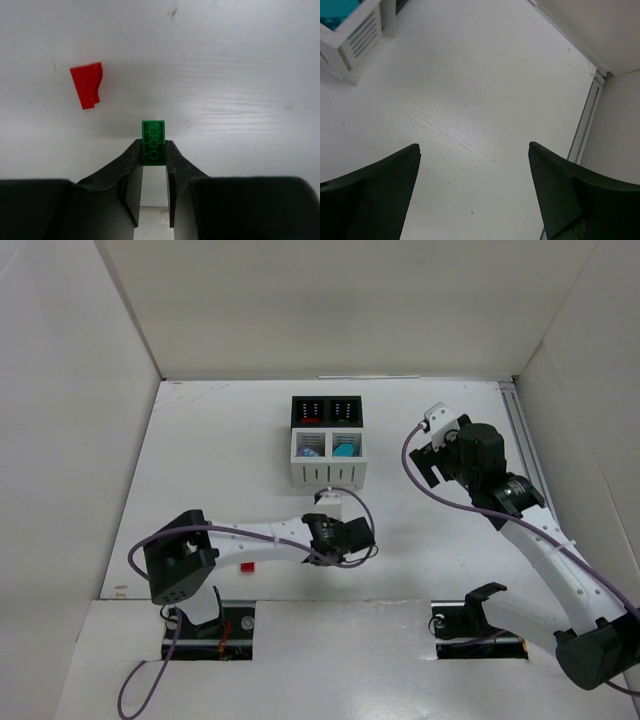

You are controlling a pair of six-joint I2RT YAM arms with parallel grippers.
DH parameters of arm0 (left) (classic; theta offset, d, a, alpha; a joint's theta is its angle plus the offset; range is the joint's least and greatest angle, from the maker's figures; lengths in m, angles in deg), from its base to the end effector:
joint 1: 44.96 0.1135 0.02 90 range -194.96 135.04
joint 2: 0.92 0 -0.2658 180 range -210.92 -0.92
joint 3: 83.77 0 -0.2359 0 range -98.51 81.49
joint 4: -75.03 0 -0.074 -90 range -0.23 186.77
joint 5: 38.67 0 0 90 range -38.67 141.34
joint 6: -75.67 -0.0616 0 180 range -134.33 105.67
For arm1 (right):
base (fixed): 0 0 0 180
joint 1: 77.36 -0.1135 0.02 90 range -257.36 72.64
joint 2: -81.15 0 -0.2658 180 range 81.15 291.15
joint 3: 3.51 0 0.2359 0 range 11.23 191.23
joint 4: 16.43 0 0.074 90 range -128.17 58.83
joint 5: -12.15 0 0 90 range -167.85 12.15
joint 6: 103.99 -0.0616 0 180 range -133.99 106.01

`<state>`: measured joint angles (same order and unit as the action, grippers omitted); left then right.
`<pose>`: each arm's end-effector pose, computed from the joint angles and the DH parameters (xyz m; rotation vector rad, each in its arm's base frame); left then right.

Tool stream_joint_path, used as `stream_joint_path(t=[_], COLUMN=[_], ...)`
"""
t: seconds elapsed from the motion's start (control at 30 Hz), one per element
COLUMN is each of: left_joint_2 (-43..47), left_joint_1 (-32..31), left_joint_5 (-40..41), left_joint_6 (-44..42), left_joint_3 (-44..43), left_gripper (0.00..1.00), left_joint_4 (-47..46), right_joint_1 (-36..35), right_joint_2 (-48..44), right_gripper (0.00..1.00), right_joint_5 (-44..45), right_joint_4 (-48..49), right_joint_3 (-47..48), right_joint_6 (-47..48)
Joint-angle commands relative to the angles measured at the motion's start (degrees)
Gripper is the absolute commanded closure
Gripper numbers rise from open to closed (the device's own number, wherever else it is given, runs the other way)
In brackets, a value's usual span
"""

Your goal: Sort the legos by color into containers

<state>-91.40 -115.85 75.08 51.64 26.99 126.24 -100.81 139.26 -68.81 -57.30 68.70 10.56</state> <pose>0.1156 -0.2578 0.1695 0.0277 2.6427 -0.1750 0.2137 0.0822 0.3359 -0.7368 1.8981 -0.1728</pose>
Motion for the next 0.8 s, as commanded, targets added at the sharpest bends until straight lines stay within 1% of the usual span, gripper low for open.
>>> stream_joint_path(t=[0.0,0.03,0.07,0.1,0.13,0.17,0.2,0.23,0.27,0.3,0.33,0.37,0.4,0.43,0.47,0.5,0.53,0.6,0.63,0.67,0.77], left_joint_2=[0.1,0.1,0.1,0.1,0.1,0.1,0.1,-0.5,-1.1,-3.3,-4.9,-6.7,-8.7,-13.5,-16.0,-18.4,-22.9,-26.8,-28.6,-31.1,-33.0], left_joint_1=[0.7,1.7,3.1,6.5,8.4,10.1,11.9,15.3,17.1,18.9,22.3,23.8,24.9,26.0,27.7,28.4,29.1,30.9,31.5,32.2,34.9], left_joint_5=[9.5,11.0,12.4,12.4,12.4,10.5,9.2,8.2,7.0,4.8,3.9,3.1,3.1,3.1,2.4,1.7,1.1,0.4,0.4,-0.4,-4.6], left_joint_6=[-4.8,-9.2,-11.8,-14.4,-17.0,-22.4,-25.2,-27.7,-29.9,-33.3,-34.4,-35.7,-36.8,-37.6,-39.3,-40.4,-41.3,-42.3,-42.3,-42.3,-44.0], left_joint_3=[-10.8,-15.7,-18.0,-20.0,-21.8,-24.7,-25.8,-27.0,-29.7,-31.5,-33.5,-38.2,-40.7,-43.8,-47.1,-53.4,-56.4,-62.5,-67.4,-68.7,-69.6], left_gripper=[0.95,0.95,0.95,0.95,0.96,0.96,0.96,0.96,0.96,0.96,0.96,0.96,0.96,0.96,0.96,0.96,0.96,0.96,0.96,0.96,0.92], left_joint_4=[4.2,4.7,3.7,2.4,1.0,-3.2,-5.6,-7.9,-9.8,-12.6,-13.5,-14.2,-14.8,-14.8,-13.7,-13.2,-12.0,-9.7,-8.1,-8.1,-10.7], right_joint_1=[2.9,3.8,4.7,6.5,7.3,8.1,8.7,9.2,10.0,10.0,10.5,10.5,10.5,11.0,11.6,11.6,12.1,12.6,12.6,12.6,12.6], right_joint_2=[-1.8,-1.8,-1.8,-2.4,-2.4,-2.9,-2.9,-2.9,-2.9,-2.9,-2.9,-2.2,-2.2,-1.5,-1.5,-1.0,-1.0,-0.5,-0.5,-0.5,-0.5], right_gripper=[0.07,0.06,0.06,0.06,0.06,0.06,0.05,0.05,0.05,0.04,0.04,0.03,0.03,0.01,0.01,0.01,0.01,0.01,0.01,0.01,0.01], right_joint_5=[0.3,0.3,-1.2,-1.8,-2.4,-3.2,-4.4,-4.4,-4.9,-4.9,-4.9,-4.9,-4.9,-4.4,-4.4,-5.0,-5.6,-5.6,-5.6,-5.6,-5.6], right_joint_4=[1.0,1.0,1.0,1.6,1.6,2.1,2.1,2.7,2.7,2.7,3.3,4.1,4.1,4.9,5.6,5.7,5.7,6.3,6.3,6.3,6.3], right_joint_3=[-2.0,-2.5,-3.4,-3.9,-5.3,-5.9,-6.5,-7.0,-7.8,-7.8,-8.3,-8.3,-8.3,-8.3,-8.3,-8.3,-8.3,-8.3,-8.3,-8.3,-8.3], right_joint_6=[0.4,0.4,0.4,0.4,0.9,0.9,1.5,1.5,1.5,1.5,2.2,2.2,2.2,2.2,2.2,2.2,2.2,2.8,2.8,2.8,2.8])
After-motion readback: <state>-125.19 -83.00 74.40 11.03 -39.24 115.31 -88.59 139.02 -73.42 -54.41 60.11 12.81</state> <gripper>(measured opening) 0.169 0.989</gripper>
